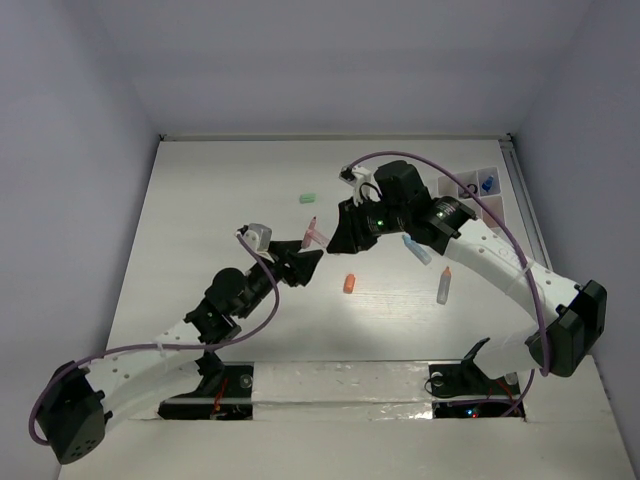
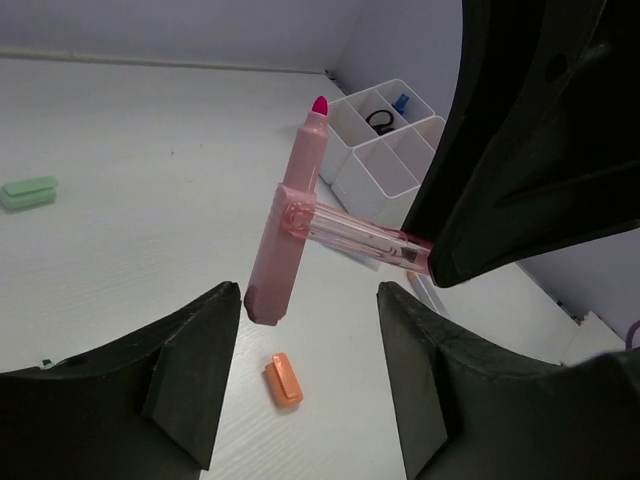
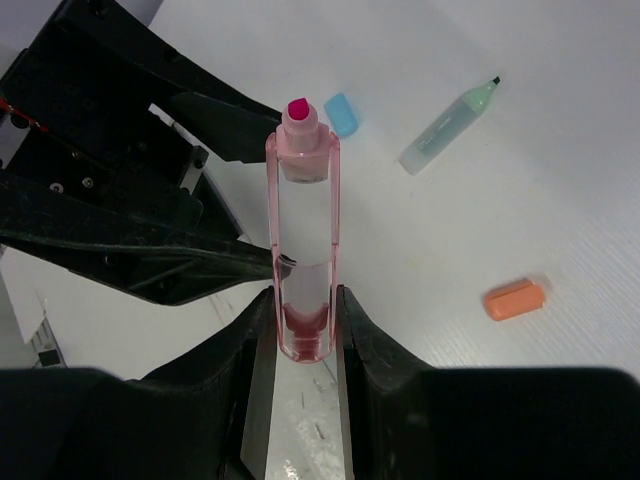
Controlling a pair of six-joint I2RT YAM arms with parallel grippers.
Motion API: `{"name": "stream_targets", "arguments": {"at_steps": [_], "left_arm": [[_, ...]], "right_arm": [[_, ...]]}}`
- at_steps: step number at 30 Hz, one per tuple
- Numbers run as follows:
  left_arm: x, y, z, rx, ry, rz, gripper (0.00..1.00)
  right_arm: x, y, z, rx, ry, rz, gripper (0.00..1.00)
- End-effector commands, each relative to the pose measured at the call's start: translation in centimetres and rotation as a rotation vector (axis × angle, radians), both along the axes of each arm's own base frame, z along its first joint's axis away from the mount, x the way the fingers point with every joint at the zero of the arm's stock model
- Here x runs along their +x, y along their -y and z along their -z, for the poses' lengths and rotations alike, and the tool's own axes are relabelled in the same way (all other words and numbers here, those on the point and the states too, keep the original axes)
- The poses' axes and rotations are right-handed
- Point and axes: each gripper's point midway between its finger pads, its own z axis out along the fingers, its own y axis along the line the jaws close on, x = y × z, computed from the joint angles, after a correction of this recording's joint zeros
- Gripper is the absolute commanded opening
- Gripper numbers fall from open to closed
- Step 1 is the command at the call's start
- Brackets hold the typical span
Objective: Sort the stationery into containers
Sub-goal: Close the pen cap on the pen.
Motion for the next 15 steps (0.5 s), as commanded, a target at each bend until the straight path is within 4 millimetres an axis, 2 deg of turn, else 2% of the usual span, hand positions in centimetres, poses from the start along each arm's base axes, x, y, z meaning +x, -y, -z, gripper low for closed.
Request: {"name": "stream_targets", "arguments": {"at_steps": [1, 10, 15], "left_arm": [[0.79, -0.36, -4.09, -0.065, 0.099, -0.056, 0.53], [1.03, -0.29, -4.08, -0.055, 0.094, -0.080, 0.31], [1.15, -0.30, -4.01, -0.046, 0.092, -0.085, 0.14]], "right_arm": [[-0.14, -0.64, -2.06, 0.065, 0.010, -0.031, 0.00], [-0.08, -0.59, -1.83, 0.073, 0.000, -0.036, 0.00], [-0.10, -0.63, -1.65, 0.069, -0.008, -0.038, 0.00]]}}
